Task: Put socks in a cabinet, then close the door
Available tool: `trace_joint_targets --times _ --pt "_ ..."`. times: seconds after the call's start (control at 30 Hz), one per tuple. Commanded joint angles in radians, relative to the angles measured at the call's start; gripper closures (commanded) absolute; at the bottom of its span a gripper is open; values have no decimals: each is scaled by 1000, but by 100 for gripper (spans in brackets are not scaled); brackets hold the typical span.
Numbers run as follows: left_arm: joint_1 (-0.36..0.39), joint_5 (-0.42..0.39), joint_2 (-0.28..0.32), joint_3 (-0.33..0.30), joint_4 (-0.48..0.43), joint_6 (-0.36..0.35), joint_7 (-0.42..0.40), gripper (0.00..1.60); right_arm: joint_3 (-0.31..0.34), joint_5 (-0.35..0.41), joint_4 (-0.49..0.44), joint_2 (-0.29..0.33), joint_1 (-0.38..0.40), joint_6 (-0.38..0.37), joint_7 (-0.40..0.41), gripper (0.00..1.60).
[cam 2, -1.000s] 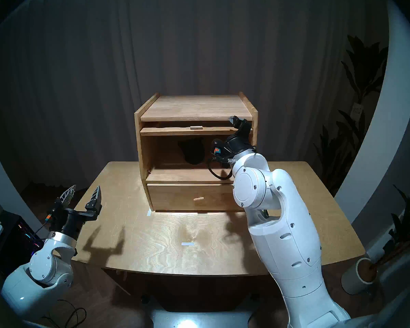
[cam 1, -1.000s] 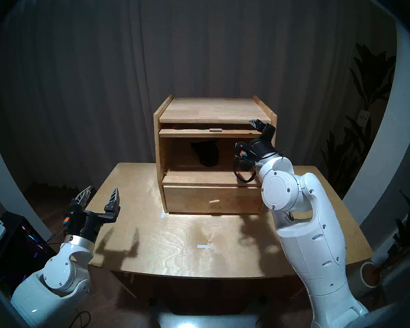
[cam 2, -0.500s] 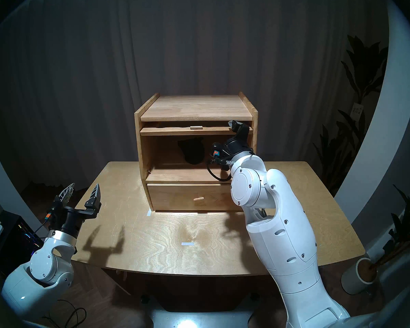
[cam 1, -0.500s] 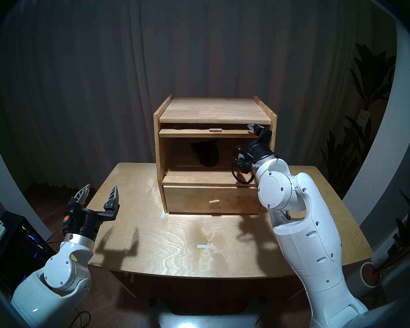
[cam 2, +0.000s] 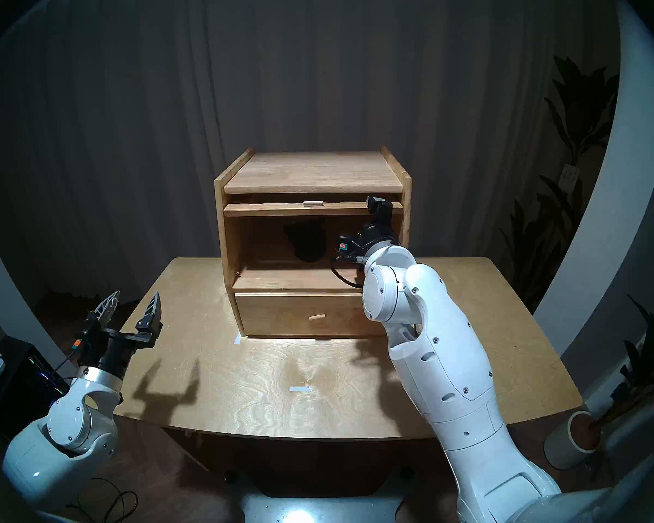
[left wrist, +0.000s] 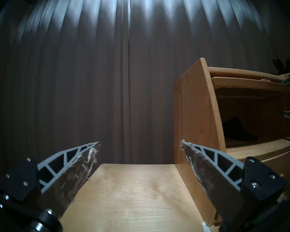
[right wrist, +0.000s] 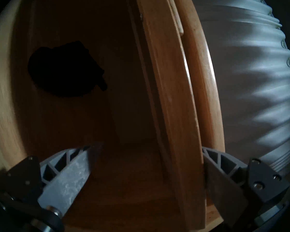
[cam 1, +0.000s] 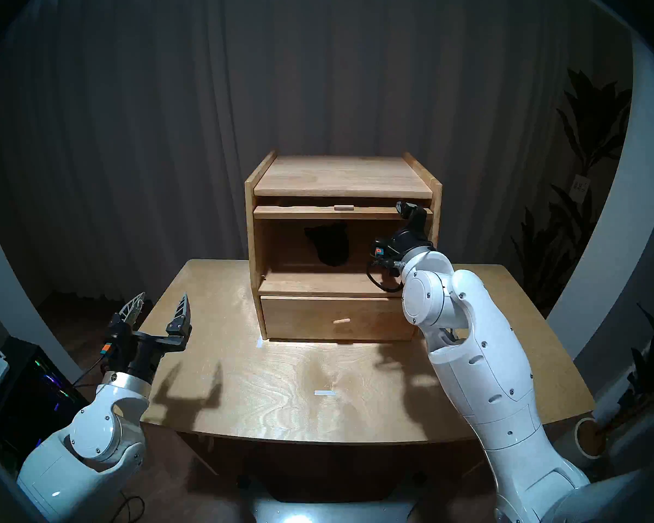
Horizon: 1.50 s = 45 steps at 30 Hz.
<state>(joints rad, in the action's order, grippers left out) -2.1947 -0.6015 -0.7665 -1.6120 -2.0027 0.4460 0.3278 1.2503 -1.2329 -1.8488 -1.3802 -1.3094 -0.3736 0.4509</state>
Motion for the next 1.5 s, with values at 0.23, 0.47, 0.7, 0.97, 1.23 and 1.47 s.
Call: trace_joint_targets --times 0.23,0.47,0.7,0.97,1.23,1.47 --pt "9 1 0 -6 -15 7 -2 0 9 -37 18 -24 71 -39 -46 0" --pt "9 1 0 -7 -15 7 -3 0 27 -20 39 -27 69 -36 -57 35" --pt "8 1 0 -7 -15 7 -3 0 33 12 16 -25 46 -14 -67 160" --pt "9 1 0 -7 -15 7 -3 0 44 20 -97 -18 -21 -26 -66 160" --pt "9 1 -1 -7 -15 7 -4 0 79 62 -194 14 -88 1 -58 160" --pt "9 2 -1 -7 -15 7 -4 0 81 60 -257 26 -126 -13 -34 160"
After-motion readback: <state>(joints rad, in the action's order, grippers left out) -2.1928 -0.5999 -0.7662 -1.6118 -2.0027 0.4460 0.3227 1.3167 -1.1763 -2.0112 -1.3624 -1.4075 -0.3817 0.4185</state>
